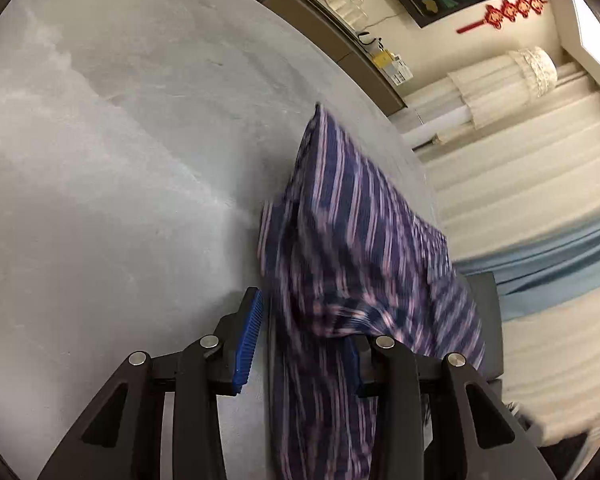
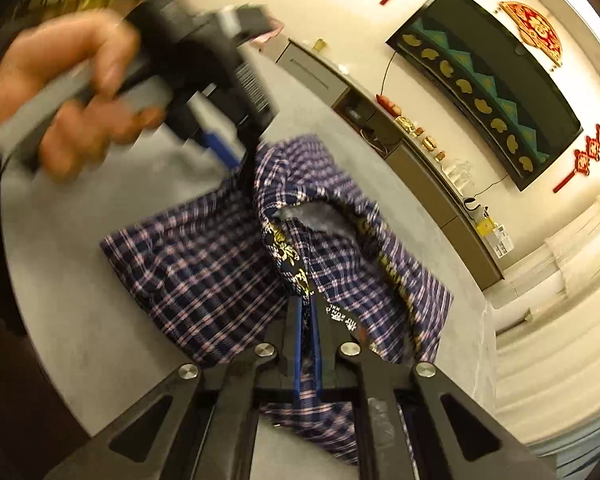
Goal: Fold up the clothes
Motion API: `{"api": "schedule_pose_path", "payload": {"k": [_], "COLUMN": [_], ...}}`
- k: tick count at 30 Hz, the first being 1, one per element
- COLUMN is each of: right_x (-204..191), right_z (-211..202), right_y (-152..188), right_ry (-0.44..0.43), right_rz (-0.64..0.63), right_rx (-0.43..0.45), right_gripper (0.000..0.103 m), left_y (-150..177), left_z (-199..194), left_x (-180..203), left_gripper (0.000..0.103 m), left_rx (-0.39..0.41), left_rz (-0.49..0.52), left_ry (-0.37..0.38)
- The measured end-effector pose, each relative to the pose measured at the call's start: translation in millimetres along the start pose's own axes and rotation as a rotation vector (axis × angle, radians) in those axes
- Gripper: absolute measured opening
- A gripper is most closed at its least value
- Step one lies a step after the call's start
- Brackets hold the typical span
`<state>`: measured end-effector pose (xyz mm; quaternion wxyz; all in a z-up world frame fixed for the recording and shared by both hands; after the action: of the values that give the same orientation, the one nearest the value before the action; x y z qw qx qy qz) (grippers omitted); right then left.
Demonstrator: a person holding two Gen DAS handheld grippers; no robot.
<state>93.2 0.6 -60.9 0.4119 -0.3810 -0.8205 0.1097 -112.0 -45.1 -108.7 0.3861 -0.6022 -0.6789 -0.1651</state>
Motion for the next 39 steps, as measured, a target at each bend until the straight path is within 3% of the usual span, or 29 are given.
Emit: {"api": "schedule_pose_path", "payload": {"k": [5,9,12,13,14,16,17,20,21,22,27,32,34,39], "right_x": [-8,1,3,4,5,7,8,10,11,12,16,9,-9,-32], "right_z": [8,7,7,7,7,8,8,8,8,9,8,-32,-29,-10], "right_y": [3,-9,-15,-16,-18,-22,-23,-29,-31,-32,-40,-6,8,25], "right_ry": [0.023,0.037,0.042,0.044,0.045,0.049,0.050,0.055,0.057,0.059,0.065,-0.009,-0.040,-0.007], "right_rz": [0.012,0.052,0.072,0.078,0.085,0.098,0.105,0.125,0.132,0.138,0.169,0.089,0.054,-0.008], "right_rx": [-0.011,0.015,0.026,0.030,0.033,0.041,0.044,0.055,0.059,0.063,0.081,0.082,0.046,-0.008], "right_gripper": [0.005,0.005,0.007,0.015,0.030,0.041,0.041,0.040,0.033,0.008,0.005,0.005,0.005,0.005], "left_y": [11,33,47,51,55,61,64,73,79,85,99,91,90,91], "left_z": [-7,-36,-26,-20,-14,-9,-10,-20,-23,-24,-12,-20,-21,-26], "left_x": [7,30,38,39,39,39,40,42,42,43,47,34,32,31], "left_gripper": [0.035,0.035,0.035,0.035,0.035,0.035,0.035,0.035,0.035,0.036,0.031,0.020,0.019,0.019], "left_rx": [0.022,0.090,0.054,0.037,0.020,0.018,0.024,0.037,0.034,0.025,0.008,0.003,0.002,0.004], "left_rz": [0.070,0.256,0.304,0.315,0.326,0.345,0.347,0.347,0.355,0.367,0.450,0.346,0.322,0.309], "left_ry": [-0.060,-0.086,-0.089,-0.095,-0.107,-0.132,-0.130,-0.087,-0.070,-0.059,-0.135,-0.090,-0.079,-0.069]}}
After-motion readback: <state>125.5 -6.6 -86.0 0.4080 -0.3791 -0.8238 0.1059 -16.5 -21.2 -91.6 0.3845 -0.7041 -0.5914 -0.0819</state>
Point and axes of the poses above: each gripper's, at about its wrist camera, not at the fingertips, and z roughly the way its jaws point, x to its right, y to its underside, the point moved 4 cm from there along z, roughly the way its jaws point, and after that the axes turned 4 degrees about -z, right-handed, at the moved point
